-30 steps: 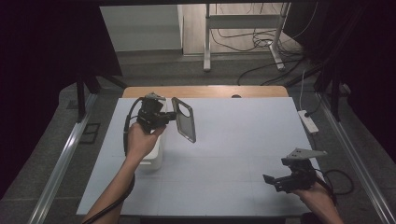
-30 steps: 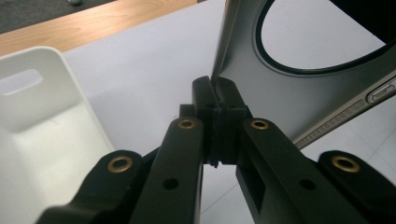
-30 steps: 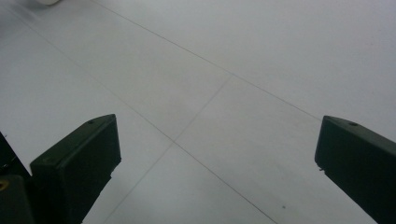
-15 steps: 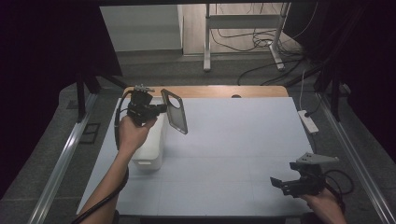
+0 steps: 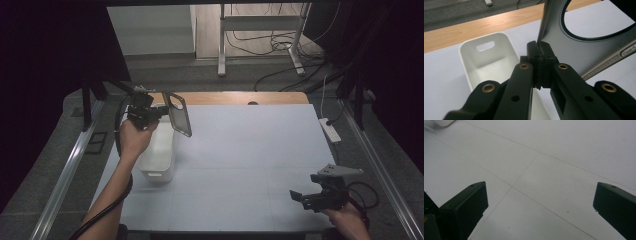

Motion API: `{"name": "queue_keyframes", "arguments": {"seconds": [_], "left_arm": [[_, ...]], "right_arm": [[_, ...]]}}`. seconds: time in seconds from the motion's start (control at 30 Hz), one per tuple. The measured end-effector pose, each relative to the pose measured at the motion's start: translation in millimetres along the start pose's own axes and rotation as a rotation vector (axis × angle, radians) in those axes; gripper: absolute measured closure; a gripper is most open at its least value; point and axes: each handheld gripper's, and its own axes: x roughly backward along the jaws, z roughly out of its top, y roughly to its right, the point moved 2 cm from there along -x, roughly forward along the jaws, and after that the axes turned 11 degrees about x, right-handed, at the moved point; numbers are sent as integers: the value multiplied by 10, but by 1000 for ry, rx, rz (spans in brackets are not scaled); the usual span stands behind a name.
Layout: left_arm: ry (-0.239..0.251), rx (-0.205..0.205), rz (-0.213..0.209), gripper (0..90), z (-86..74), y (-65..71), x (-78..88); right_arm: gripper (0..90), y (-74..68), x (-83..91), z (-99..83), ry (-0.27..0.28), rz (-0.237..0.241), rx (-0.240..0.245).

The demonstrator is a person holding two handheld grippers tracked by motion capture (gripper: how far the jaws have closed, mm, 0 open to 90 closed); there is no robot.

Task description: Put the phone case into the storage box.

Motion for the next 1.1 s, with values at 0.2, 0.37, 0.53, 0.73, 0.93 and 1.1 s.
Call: {"name": "queue_keyframes", "arguments": {"seconds": [0.2, 0.37, 0.53, 0.73, 0.93, 1.1], "left_arm": [[11, 22, 40, 890, 52, -99, 18], [17, 38, 66, 891, 90, -170, 24], [20, 66, 94, 890, 119, -265, 0], [22, 85, 123, 890, 150, -355, -35], [20, 102, 148, 890, 179, -432, -78], [23, 114, 164, 890, 203, -499, -94]], "right_arm": [[6, -1, -5, 0, -2, 2, -2], [8, -2, -9, 1, -5, 3, -1], [10, -1, -10, 1, -6, 6, -1], [13, -1, -12, 1, -7, 8, 2], [15, -1, -11, 1, -9, 11, 3], [16, -3, -15, 1, -9, 13, 6]]}}
